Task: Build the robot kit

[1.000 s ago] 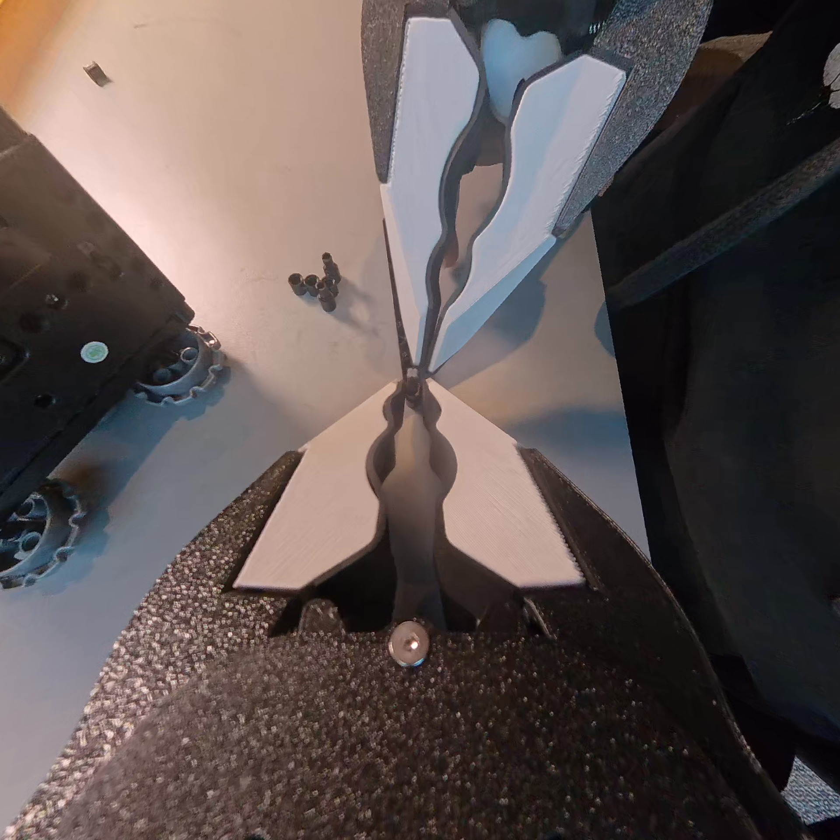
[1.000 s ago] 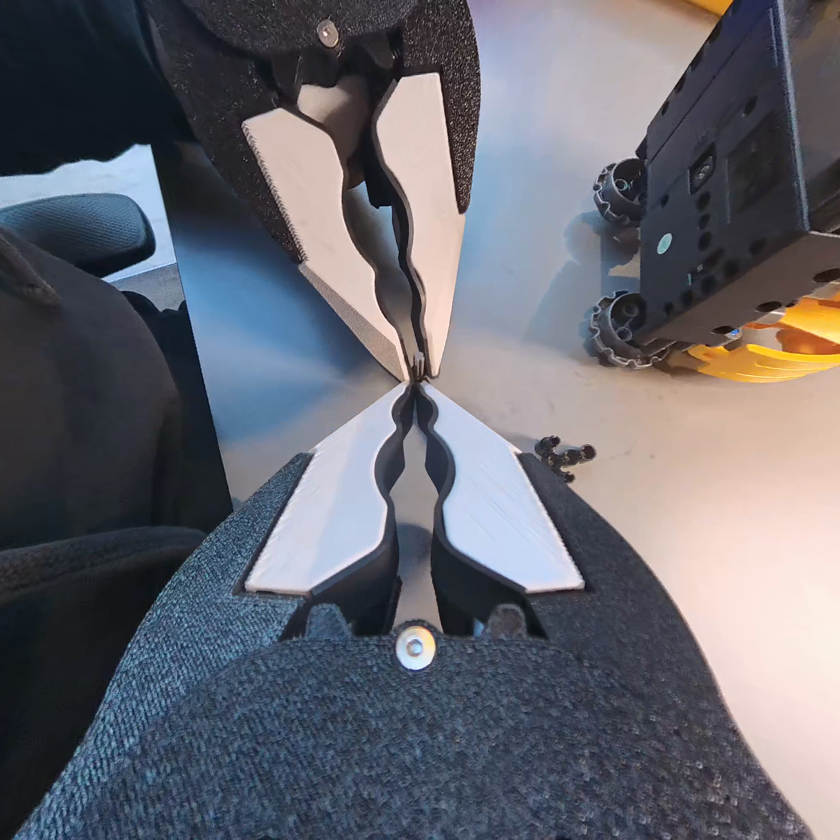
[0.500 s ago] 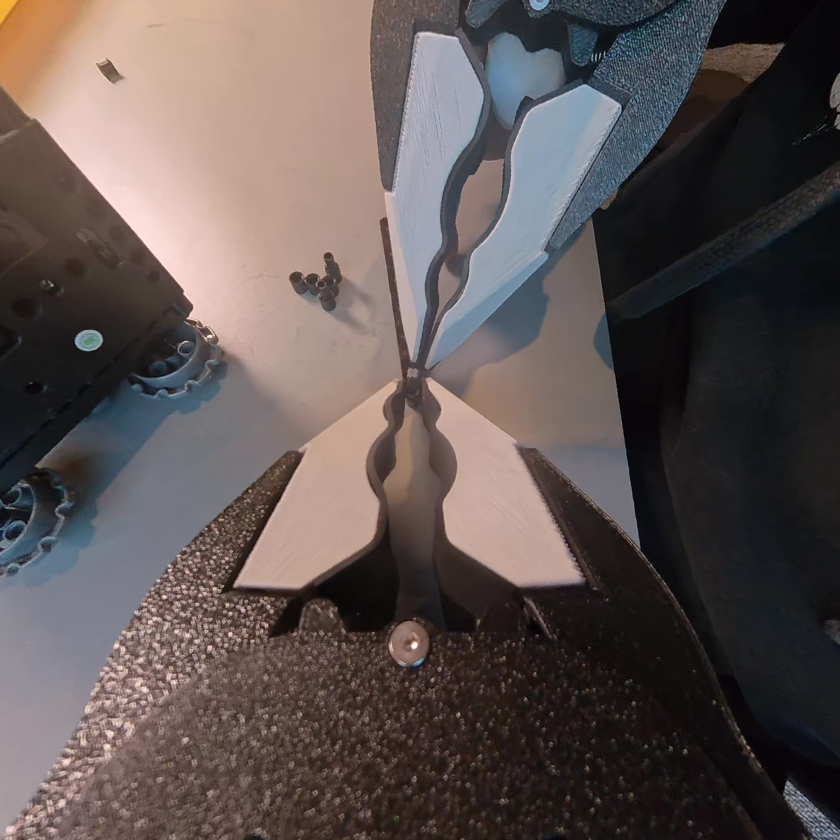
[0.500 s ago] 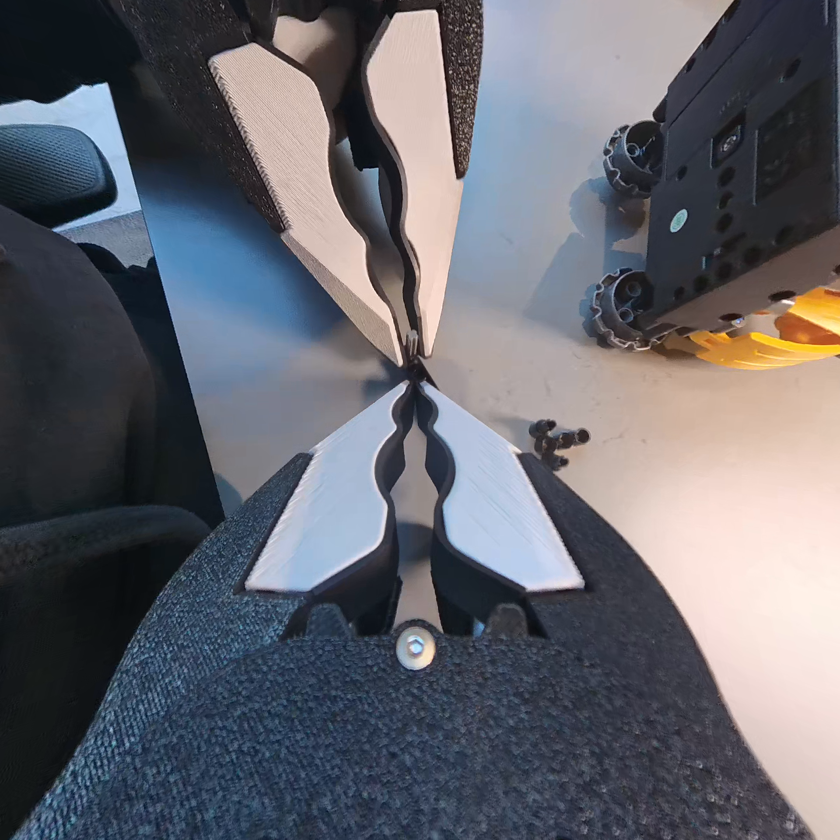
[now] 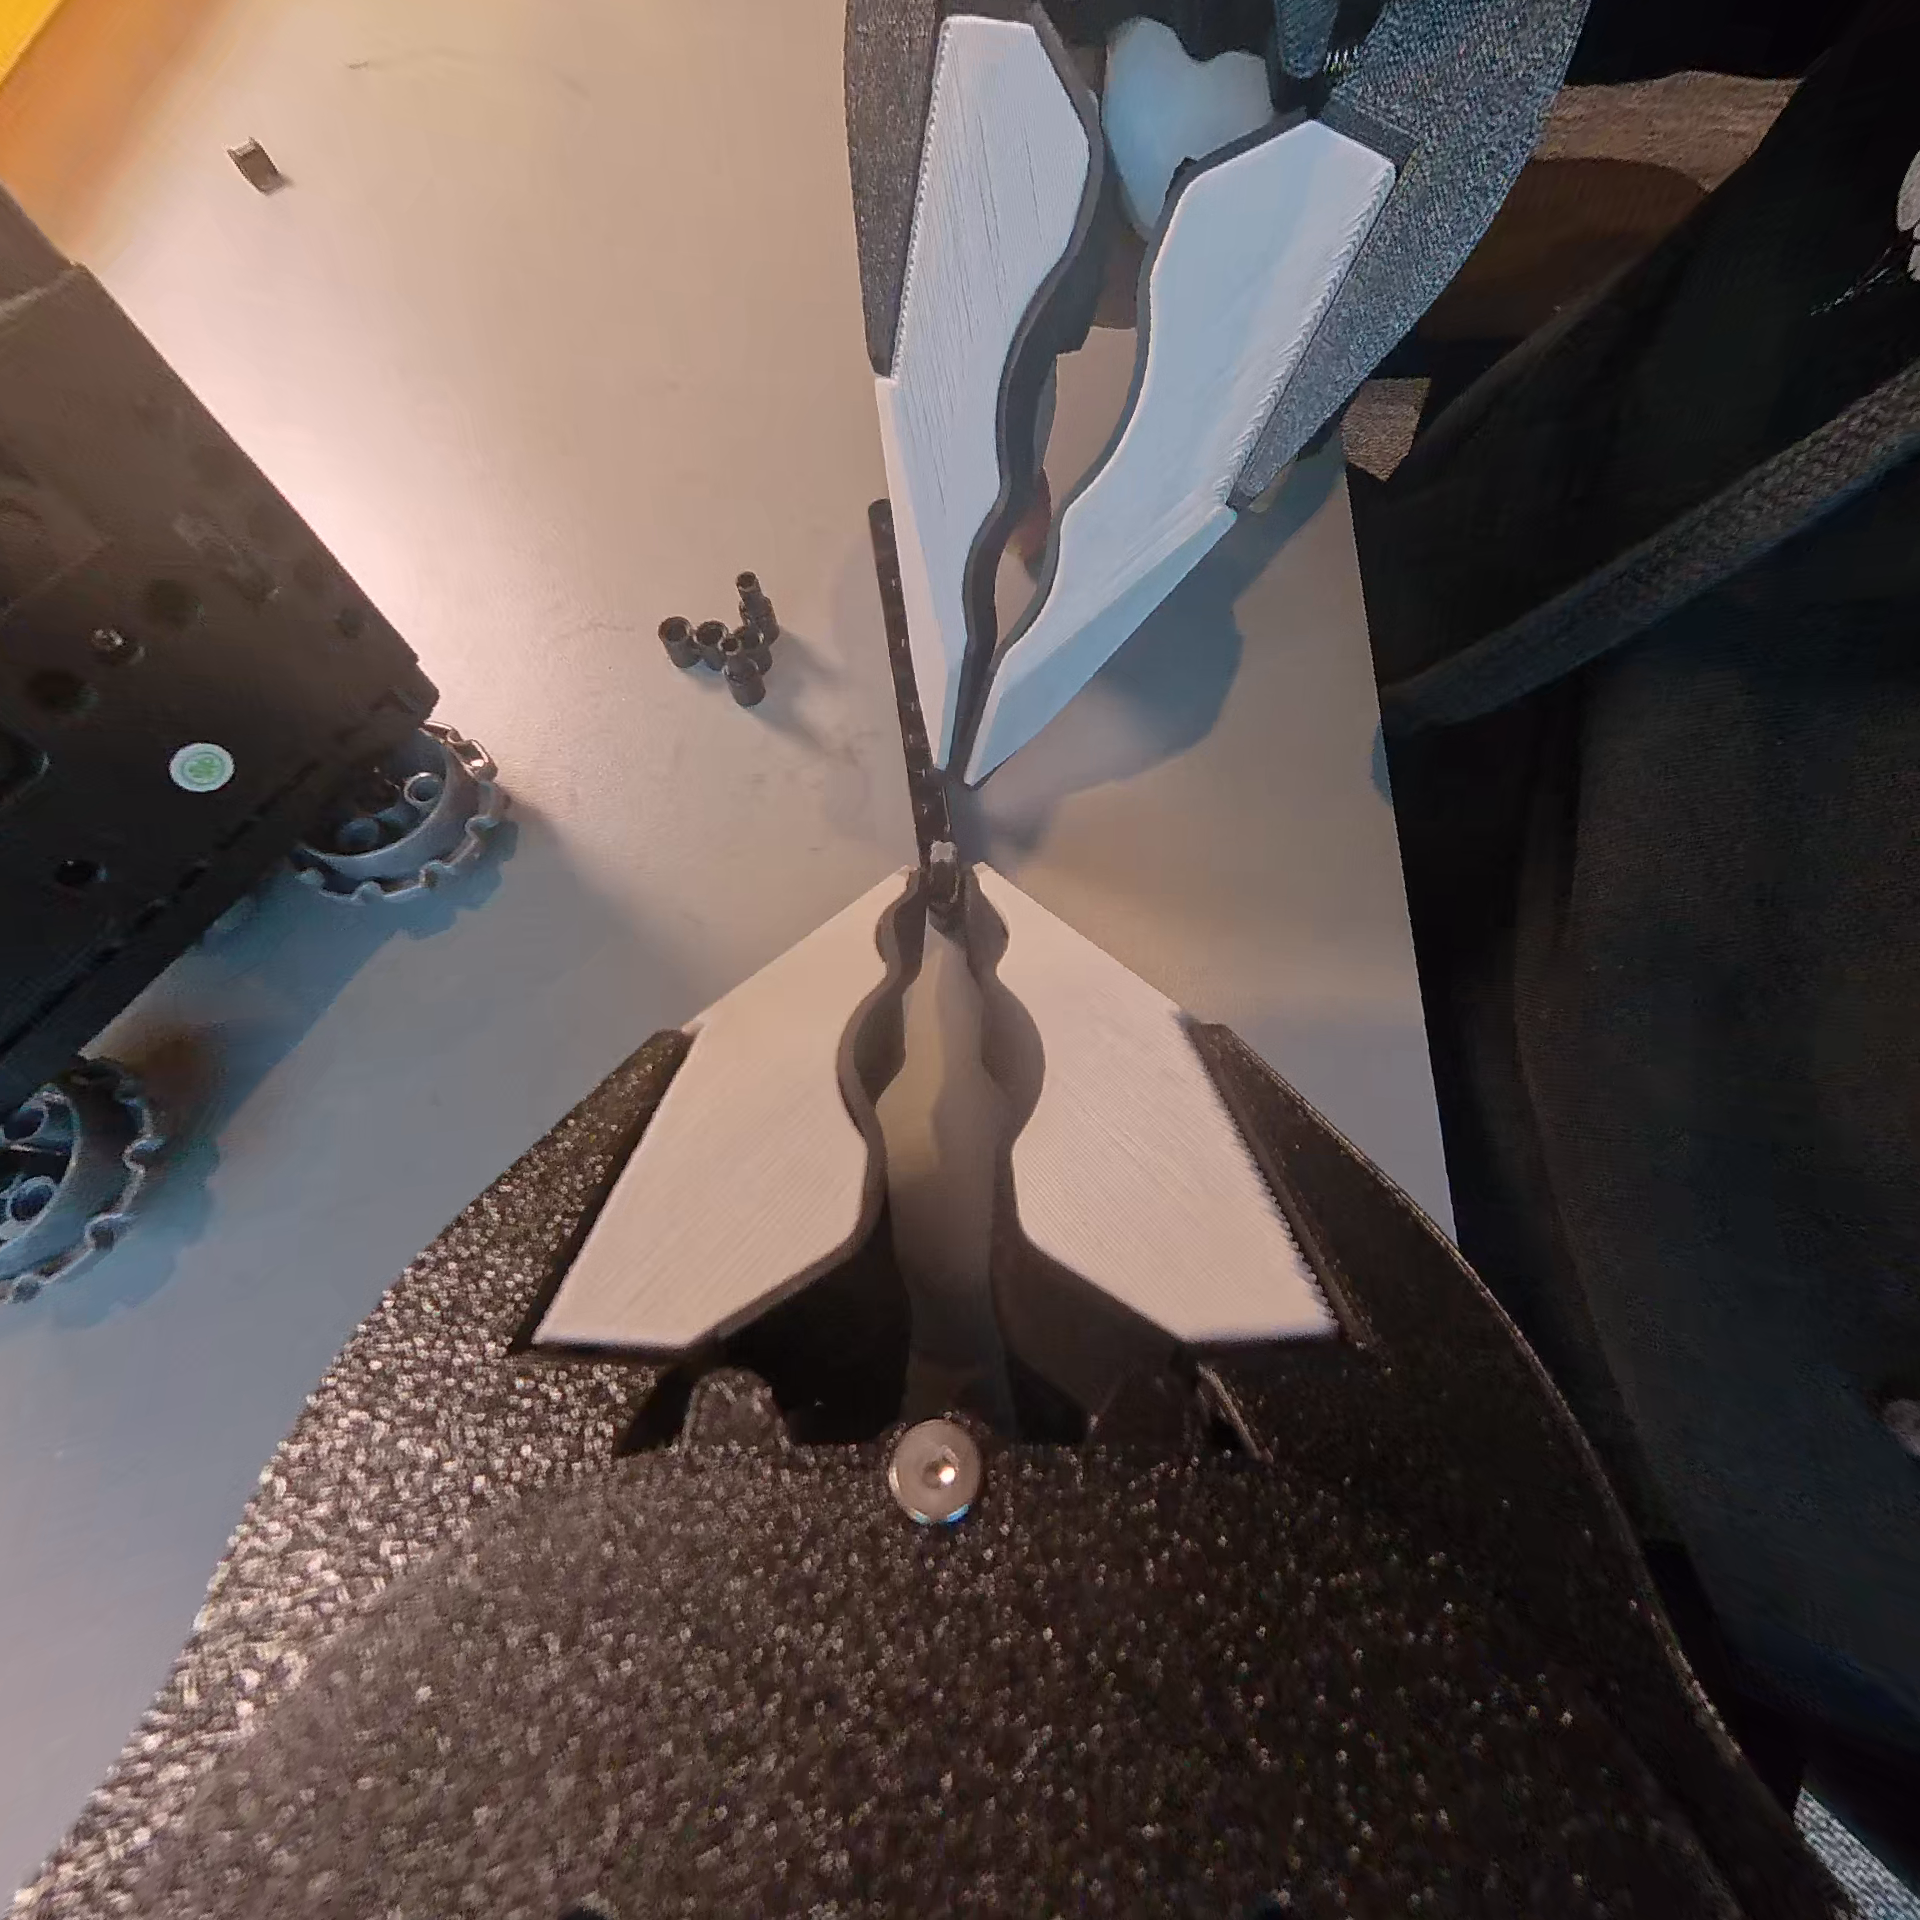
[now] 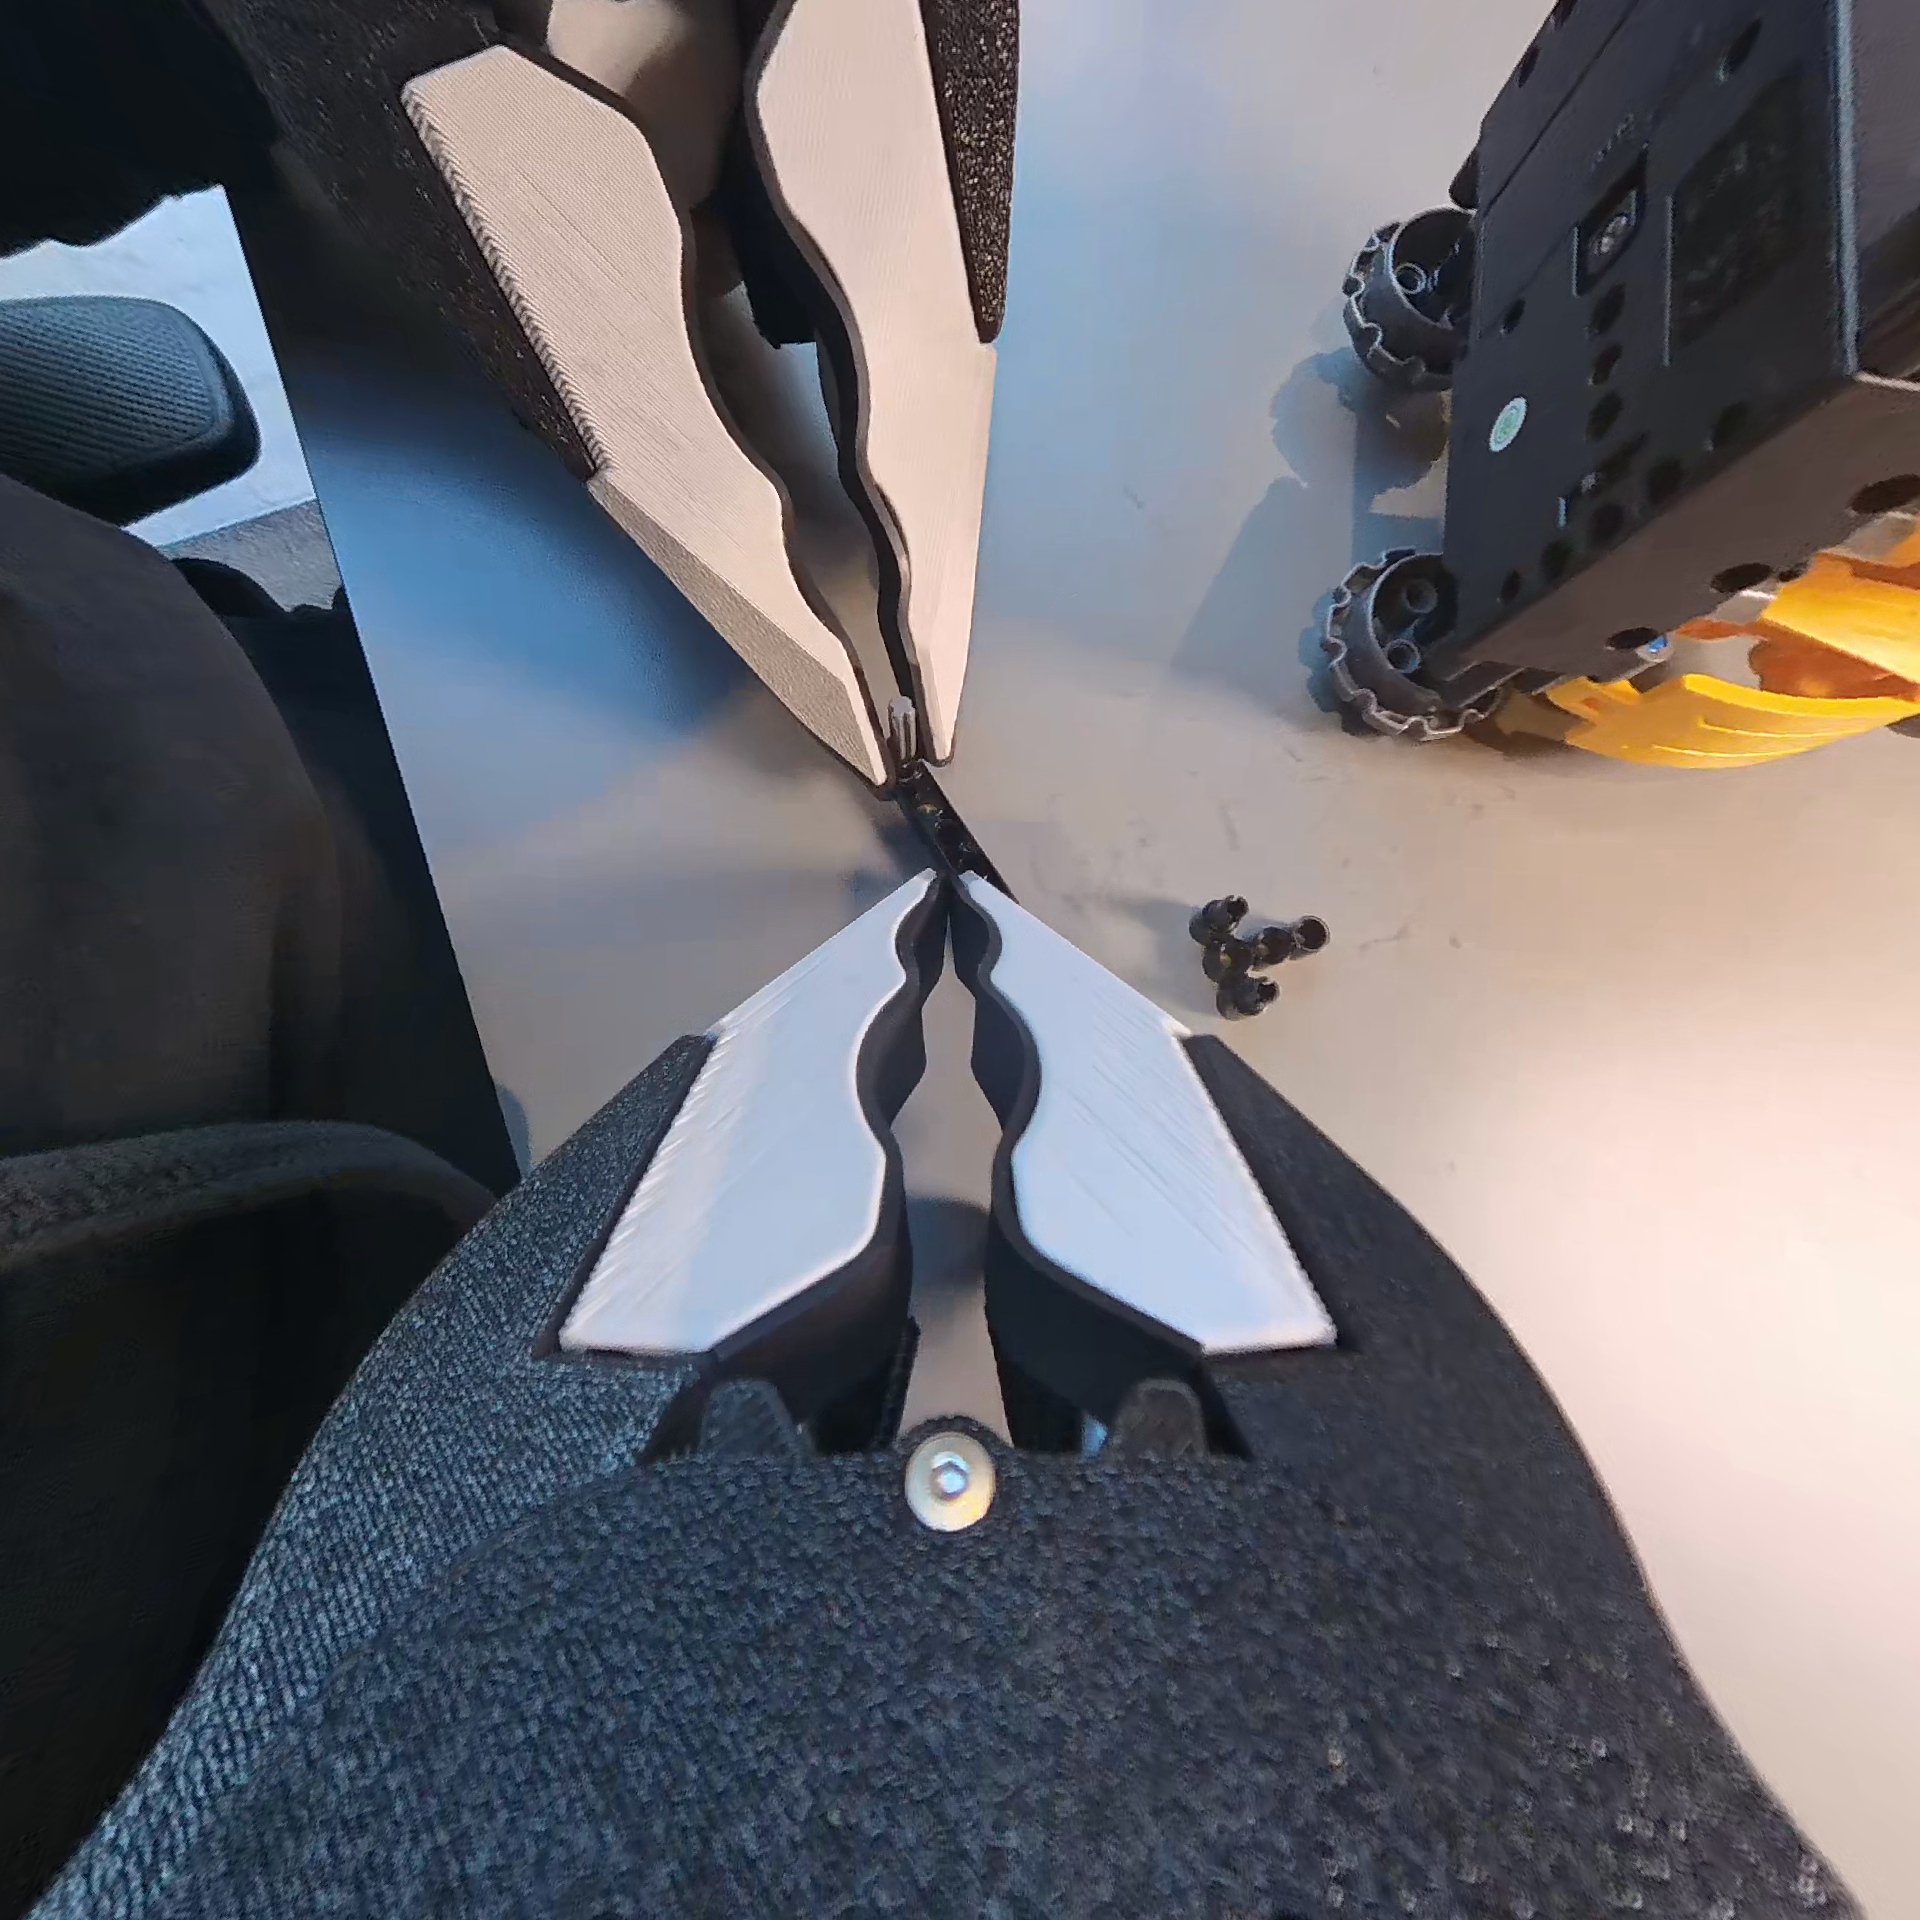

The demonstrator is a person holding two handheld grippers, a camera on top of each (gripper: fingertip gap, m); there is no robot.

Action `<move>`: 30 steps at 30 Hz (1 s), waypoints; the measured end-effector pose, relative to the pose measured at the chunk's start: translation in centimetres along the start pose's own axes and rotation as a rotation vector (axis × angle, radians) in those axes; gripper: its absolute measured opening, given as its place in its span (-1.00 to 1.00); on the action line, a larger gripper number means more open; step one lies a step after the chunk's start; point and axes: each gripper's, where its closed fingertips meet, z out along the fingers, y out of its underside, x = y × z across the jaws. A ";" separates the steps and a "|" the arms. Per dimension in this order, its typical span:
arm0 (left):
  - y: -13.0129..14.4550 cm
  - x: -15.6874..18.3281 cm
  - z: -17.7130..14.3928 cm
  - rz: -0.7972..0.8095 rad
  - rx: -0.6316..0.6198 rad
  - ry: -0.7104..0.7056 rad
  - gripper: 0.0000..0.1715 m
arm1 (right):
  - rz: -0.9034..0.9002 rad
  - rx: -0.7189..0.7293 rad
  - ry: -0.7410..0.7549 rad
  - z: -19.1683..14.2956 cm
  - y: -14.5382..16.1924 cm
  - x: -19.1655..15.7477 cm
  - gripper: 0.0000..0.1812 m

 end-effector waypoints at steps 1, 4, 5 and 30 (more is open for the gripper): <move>0.0 0.0 0.0 0.001 -0.001 0.000 -0.95 | 0.000 0.002 0.001 0.0 0.0 0.0 -1.00; 0.0 0.0 0.0 0.001 -0.003 0.000 -0.95 | -0.005 -0.002 0.001 0.0 0.0 0.0 -1.00; 0.0 0.0 0.0 0.001 -0.003 -0.001 -0.95 | -0.005 -0.001 0.001 0.0 0.0 0.0 -1.00; 0.1 -0.3 0.0 0.013 -0.019 -0.014 -0.95 | 0.009 0.001 0.021 -0.6 0.7 0.9 -1.00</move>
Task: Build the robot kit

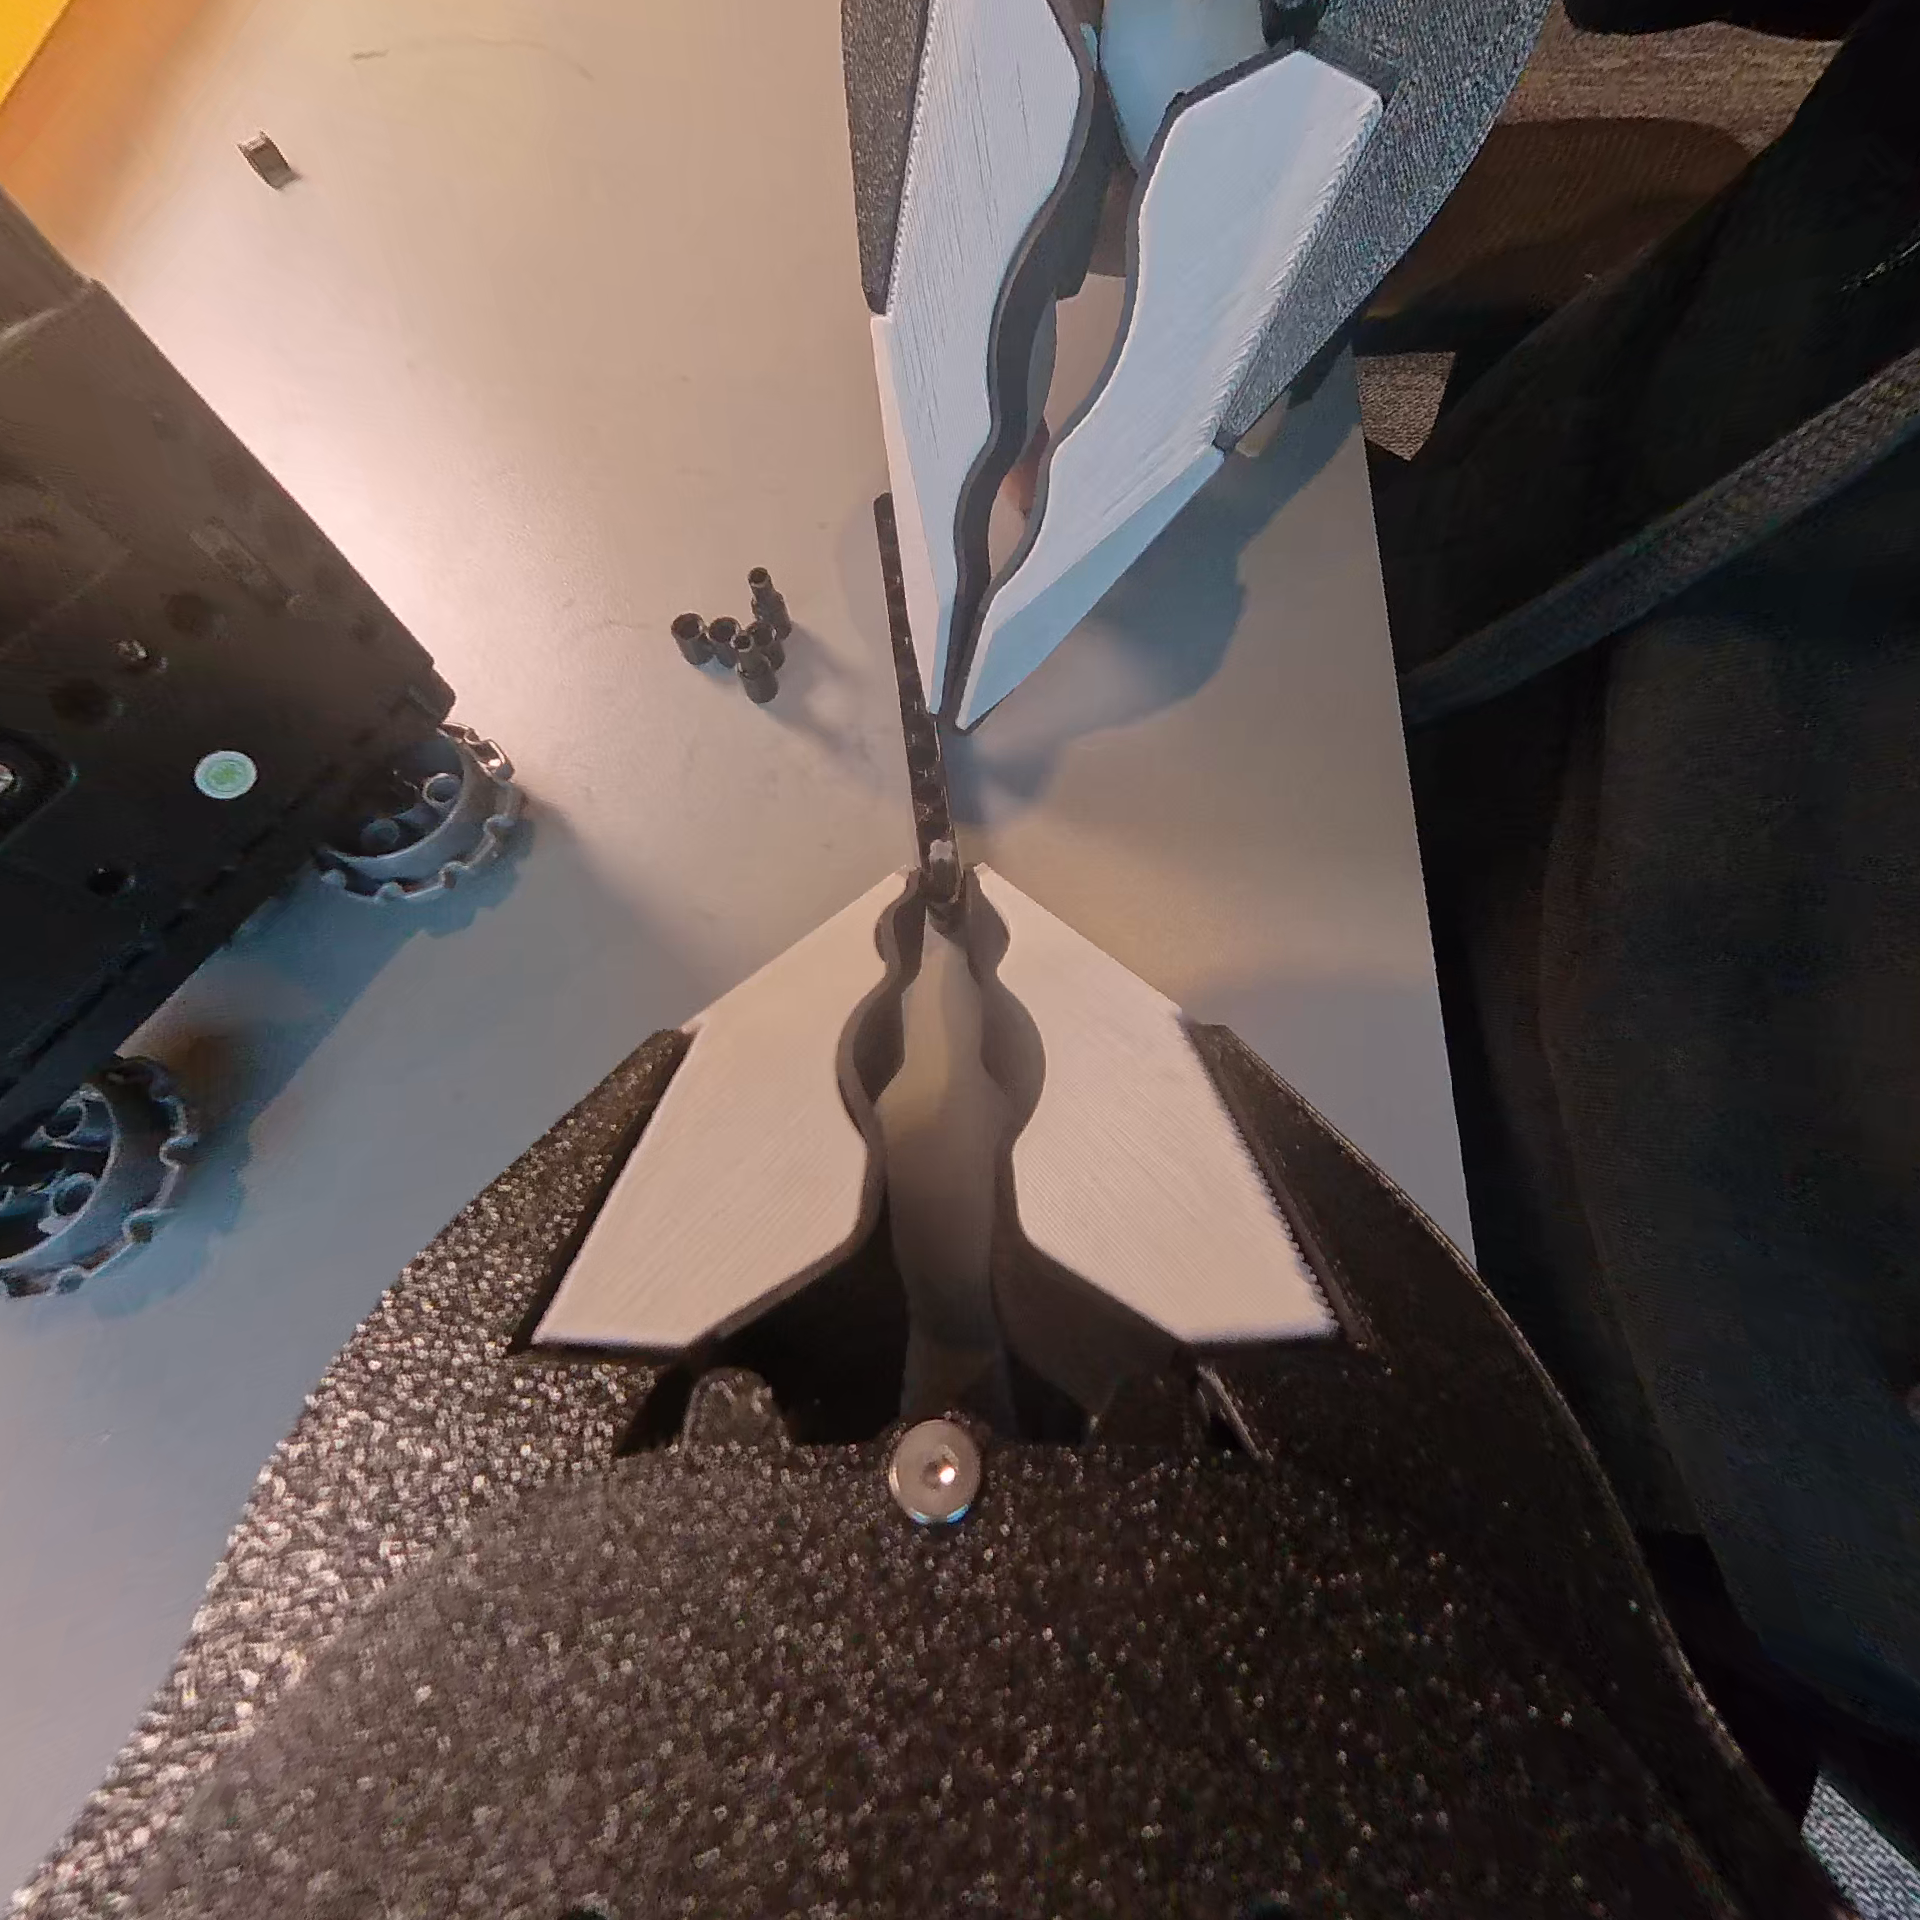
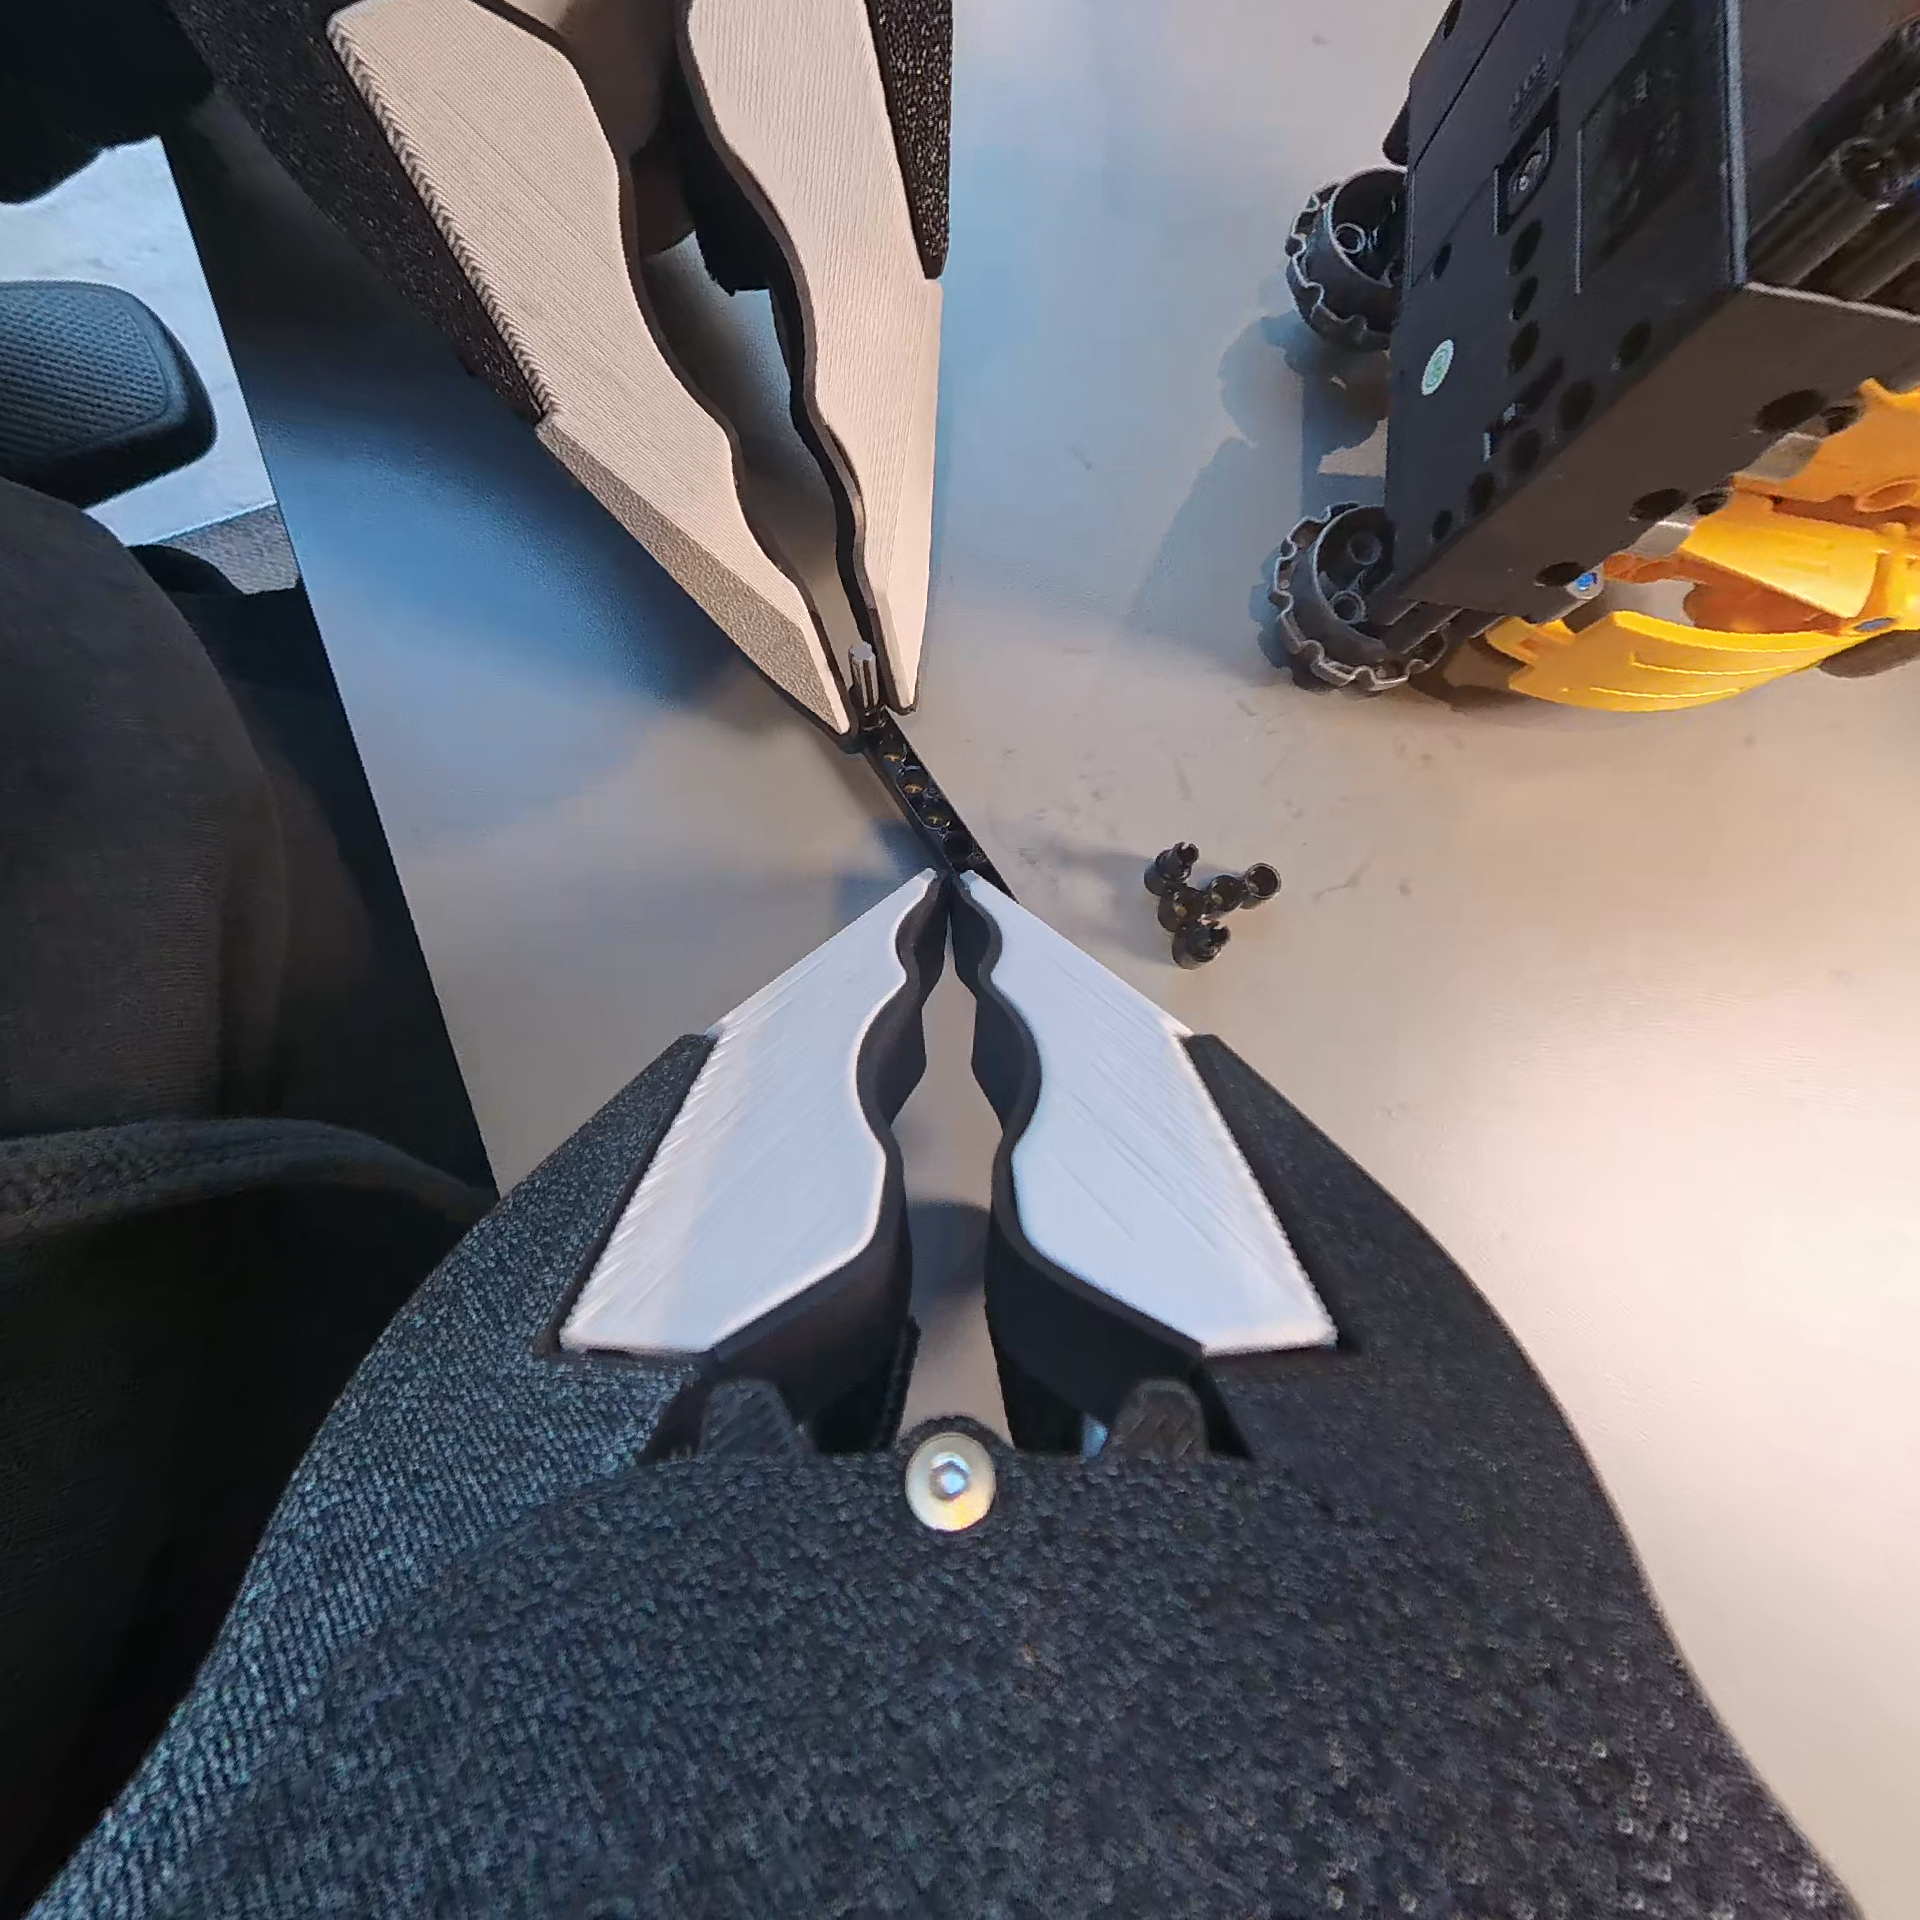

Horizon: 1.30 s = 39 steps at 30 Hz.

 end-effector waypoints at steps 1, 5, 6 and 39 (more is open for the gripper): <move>0.0 0.0 0.0 0.000 0.000 -0.001 -0.94 | -0.002 0.003 -0.004 -0.1 0.0 0.0 -1.00; 0.0 -0.1 -0.1 0.000 -0.002 -0.009 -0.91 | 0.041 0.051 -0.003 -1.6 -0.6 1.9 -0.97; 0.0 -0.1 -0.3 -0.003 0.000 -0.007 -0.89 | 0.049 0.057 0.008 -2.1 -0.6 2.6 -0.95; -1.6 -3.0 0.0 -0.006 -0.002 -0.076 -0.93 | -0.151 -0.014 -0.150 -3.5 2.2 4.3 -0.91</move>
